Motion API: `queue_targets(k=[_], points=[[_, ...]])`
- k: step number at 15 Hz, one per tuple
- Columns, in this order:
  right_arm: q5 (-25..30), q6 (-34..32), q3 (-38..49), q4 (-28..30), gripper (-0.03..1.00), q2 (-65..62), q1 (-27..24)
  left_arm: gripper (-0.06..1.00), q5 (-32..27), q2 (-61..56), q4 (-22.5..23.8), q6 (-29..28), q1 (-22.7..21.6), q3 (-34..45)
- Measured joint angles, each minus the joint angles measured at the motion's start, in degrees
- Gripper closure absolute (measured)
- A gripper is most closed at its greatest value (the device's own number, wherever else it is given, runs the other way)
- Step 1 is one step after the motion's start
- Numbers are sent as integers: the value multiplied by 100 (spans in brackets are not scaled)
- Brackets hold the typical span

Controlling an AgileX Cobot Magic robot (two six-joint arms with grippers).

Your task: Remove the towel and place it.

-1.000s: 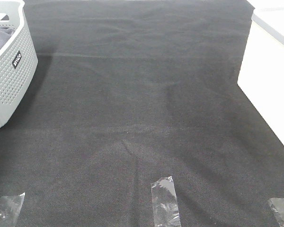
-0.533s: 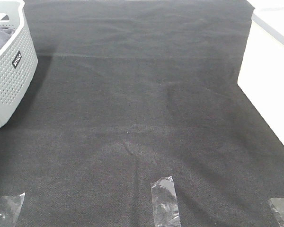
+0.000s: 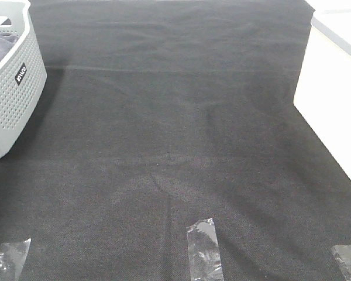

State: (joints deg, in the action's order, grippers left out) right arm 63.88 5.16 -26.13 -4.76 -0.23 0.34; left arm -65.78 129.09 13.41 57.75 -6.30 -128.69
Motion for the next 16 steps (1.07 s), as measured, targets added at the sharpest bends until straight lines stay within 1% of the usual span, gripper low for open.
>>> queue_targets(k=[2, 6, 7, 8, 9, 11, 12, 14, 16], points=[[0, 0, 0, 0, 19, 0, 0, 94, -292, -556, 0, -315, 149, 0], [0, 0, 0, 0, 19, 0, 0, 94, -355, -1558, -17, -779, 487, 0], [0, 0, 0, 0, 19, 0, 0, 94, -355, -1558, -17, -779, 487, 0], [0, 0, 0, 0, 19, 0, 0, 94, -361, -2080, -92, -1014, 682, 0], [0, 0, 0, 0, 19, 0, 0, 94, -367, -2315, -195, -1226, 796, 0], [0, 0, 0, 0, 19, 0, 0, 94, -372, -2733, -281, -1633, 1220, 0], [0, 0, 0, 0, 19, 0, 0, 94, -372, -2819, -286, -1702, 1358, 0], [0, 0, 0, 0, 19, 0, 0, 94, -378, -3042, -292, -1874, 1931, 0], [0, 6, 0, 0, 19, 0, 0, 94, -390, -3140, -275, -1960, 2607, 0]])
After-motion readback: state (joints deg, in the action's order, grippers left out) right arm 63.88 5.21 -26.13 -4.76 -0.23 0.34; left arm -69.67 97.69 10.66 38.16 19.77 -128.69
